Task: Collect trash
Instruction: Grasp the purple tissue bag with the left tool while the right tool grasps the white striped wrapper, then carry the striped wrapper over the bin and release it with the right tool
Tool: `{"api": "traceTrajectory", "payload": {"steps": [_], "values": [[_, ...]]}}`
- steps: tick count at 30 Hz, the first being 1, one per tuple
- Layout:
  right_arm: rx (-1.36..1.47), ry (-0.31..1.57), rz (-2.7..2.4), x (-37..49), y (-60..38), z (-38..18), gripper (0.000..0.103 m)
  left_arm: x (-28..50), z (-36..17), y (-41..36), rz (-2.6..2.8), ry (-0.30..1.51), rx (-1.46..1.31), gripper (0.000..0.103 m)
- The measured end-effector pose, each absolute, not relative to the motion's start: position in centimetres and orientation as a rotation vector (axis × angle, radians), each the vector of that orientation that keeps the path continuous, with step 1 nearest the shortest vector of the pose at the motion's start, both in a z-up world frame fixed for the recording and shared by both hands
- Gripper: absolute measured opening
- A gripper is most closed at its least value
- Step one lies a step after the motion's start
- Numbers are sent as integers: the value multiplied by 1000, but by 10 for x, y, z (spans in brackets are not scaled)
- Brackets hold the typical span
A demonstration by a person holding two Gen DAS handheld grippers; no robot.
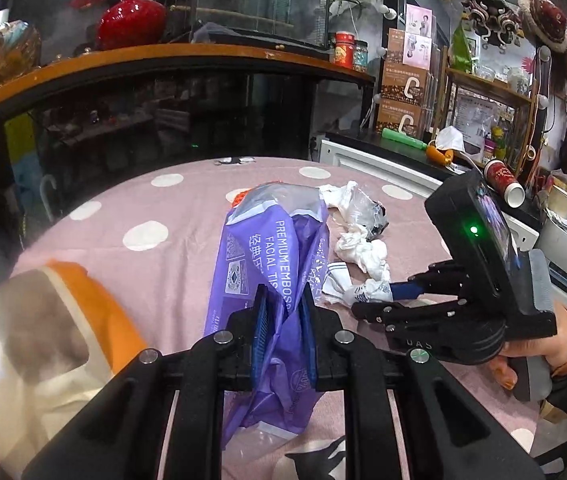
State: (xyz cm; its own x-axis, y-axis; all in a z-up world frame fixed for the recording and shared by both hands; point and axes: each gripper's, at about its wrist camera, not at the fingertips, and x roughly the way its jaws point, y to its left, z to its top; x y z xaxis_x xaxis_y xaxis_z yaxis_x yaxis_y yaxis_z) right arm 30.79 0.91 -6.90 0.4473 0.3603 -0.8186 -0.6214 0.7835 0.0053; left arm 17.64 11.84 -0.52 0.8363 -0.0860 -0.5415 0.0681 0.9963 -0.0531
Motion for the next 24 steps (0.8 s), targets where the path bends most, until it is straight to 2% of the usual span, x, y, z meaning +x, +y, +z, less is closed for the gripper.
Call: {"api": "traceTrajectory", "payload": {"steps": [13,24], "values": [[-196,871,650,241,-41,-43,28,145,11,94,-120,517,-63,16],[-111,838,606,188,-111,-32,28,121,11,43,-231,506,-46,16]]}}
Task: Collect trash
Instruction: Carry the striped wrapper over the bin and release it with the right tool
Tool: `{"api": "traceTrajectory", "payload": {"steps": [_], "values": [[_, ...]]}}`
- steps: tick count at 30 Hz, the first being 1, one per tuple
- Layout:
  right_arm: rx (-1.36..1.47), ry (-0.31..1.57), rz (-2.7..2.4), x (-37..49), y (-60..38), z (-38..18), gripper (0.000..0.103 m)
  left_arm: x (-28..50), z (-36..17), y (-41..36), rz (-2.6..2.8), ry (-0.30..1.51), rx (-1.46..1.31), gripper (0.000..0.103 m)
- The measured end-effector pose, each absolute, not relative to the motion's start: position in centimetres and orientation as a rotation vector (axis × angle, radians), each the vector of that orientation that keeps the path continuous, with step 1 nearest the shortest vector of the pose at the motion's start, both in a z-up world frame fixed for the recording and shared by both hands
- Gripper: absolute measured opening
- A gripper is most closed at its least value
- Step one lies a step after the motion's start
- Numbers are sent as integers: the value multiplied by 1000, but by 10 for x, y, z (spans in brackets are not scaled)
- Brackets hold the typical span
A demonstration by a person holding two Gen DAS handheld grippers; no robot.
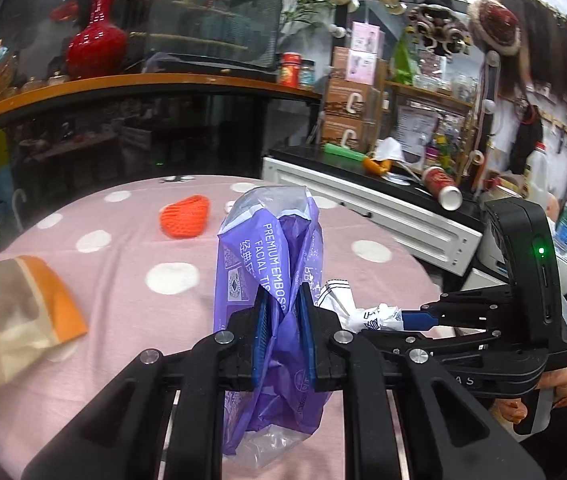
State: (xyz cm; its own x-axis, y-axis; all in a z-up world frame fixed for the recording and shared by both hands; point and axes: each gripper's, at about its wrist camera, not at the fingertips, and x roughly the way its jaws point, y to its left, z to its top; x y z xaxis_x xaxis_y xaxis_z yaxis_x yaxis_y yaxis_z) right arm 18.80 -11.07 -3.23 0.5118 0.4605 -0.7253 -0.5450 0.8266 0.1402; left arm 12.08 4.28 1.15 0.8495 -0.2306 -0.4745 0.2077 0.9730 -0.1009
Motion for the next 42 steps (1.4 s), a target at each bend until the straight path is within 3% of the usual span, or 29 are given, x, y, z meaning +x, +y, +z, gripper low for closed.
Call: {"api": "traceTrajectory", "payload": {"steps": [24,42], "values": [[103,821,265,160,-294,-53,28,106,2,-76,-485,541,-29,16],[245,1063,16,199,-375,-176,28,107,-16,-167,-646,593,59,16]]}}
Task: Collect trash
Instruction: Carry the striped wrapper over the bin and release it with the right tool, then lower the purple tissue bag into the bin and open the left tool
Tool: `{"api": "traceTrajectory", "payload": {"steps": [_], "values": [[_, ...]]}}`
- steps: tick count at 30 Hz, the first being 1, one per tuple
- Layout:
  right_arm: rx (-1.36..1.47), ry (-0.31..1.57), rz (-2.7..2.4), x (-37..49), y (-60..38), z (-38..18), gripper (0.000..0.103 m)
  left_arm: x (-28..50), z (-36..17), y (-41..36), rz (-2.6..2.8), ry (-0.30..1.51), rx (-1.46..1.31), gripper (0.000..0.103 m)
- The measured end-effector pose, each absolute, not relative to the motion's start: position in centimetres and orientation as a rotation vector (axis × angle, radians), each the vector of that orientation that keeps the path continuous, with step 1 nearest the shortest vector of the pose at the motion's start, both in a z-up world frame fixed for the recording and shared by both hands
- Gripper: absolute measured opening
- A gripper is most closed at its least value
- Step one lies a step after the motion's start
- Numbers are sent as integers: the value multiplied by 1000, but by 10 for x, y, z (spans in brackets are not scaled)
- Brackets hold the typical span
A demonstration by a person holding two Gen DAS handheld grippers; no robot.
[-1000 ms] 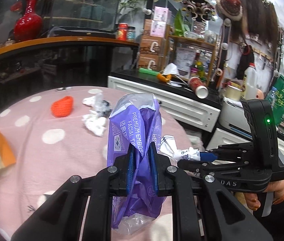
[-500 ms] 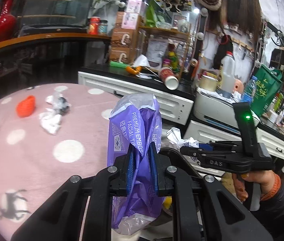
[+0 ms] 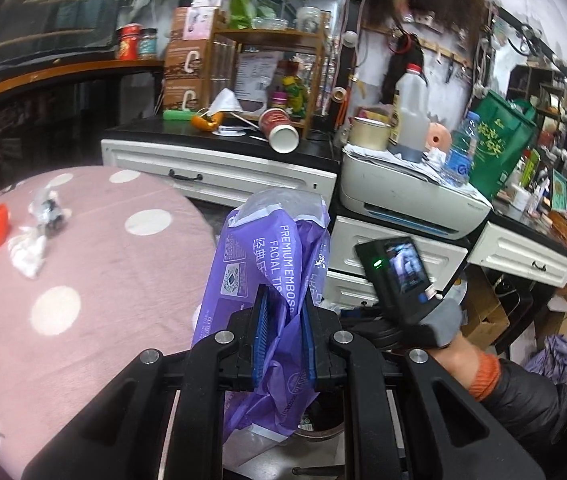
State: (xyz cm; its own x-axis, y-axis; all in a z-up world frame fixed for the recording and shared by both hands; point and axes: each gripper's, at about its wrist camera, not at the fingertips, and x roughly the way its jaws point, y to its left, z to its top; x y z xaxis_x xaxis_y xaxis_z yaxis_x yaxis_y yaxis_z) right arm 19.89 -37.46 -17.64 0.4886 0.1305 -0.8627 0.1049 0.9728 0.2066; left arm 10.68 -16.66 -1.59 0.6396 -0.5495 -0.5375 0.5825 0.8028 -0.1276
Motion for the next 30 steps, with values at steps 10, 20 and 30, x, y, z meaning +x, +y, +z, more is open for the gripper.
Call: {"api": "traceTrajectory", "payload": {"steps": [10,20,30], "values": [[307,1075,-37,196,-390,-199,71,115,-12,-186,-675,588,70,13],[338,979,-169,173,-432,-170,74,125,-27,-221,-740,656,75,12],[417,905,-263,151,-476,-150,75,141,-76,-259,-755,803,112,12]]}}
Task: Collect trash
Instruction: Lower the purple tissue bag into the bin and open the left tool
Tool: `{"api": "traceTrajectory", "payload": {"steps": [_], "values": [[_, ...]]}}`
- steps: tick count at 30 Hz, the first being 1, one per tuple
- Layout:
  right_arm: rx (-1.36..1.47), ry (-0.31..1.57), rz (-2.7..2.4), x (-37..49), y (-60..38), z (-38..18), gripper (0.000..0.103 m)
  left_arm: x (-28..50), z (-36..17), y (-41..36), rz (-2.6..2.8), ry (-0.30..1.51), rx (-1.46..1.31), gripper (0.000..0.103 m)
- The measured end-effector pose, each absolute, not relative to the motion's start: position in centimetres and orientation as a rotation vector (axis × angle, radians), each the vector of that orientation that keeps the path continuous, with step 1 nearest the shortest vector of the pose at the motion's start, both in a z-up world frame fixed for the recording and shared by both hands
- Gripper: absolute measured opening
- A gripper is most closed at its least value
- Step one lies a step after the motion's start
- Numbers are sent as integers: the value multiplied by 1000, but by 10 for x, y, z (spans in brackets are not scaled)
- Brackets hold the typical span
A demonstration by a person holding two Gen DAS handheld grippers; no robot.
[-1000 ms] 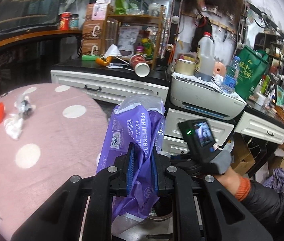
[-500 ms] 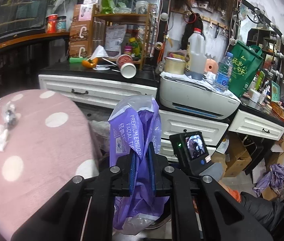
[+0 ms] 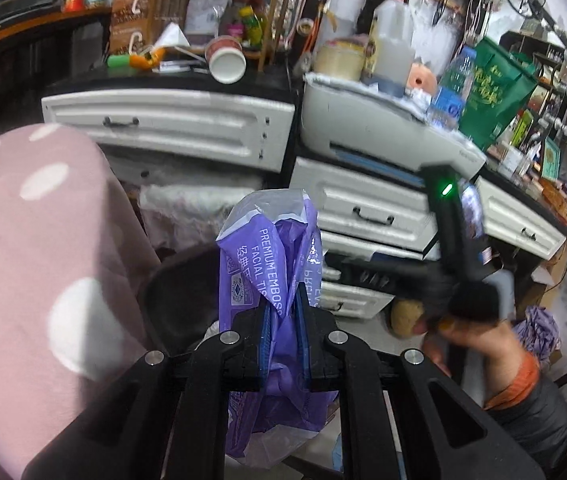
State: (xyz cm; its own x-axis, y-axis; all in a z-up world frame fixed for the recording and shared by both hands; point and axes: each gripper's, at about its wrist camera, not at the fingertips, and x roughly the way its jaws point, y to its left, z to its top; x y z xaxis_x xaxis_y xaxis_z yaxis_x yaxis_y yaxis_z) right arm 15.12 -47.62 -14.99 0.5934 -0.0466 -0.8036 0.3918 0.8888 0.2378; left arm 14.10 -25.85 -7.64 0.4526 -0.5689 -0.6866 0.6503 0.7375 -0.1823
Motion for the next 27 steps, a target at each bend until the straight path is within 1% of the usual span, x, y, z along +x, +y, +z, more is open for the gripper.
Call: {"api": "traceTrajectory", "payload": {"steps": [12,14,15,16,17,18,19,22,27], "values": [[434,894,-272,147,-482,-148,75,147,-120,-287,-774,911,186,12],[434,895,-270,147,-482,-148,75,147,-127,-290,-773,923,204,17],[435,895,-268,148,-481,-148,75,148,-129,-292,-774,932,206,29],[437,896,-267,148,-482,-148,75,148,-134,-293,-772,951,208,53],[441,896,-266,148,-482,-149,75,149,-136,-294,-770,963,207,66],[444,897,-265,148,-482,-149,75,148,-139,-294,-770,975,201,84],[448,898,-263,147,-482,-149,75,147,-141,-293,-775,980,191,89],[448,904,-259,148,-481,-152,77,140,-148,-295,-798,1020,205,95],[452,920,-241,151,-476,-156,78,119,-143,-293,-827,995,257,96]]}}
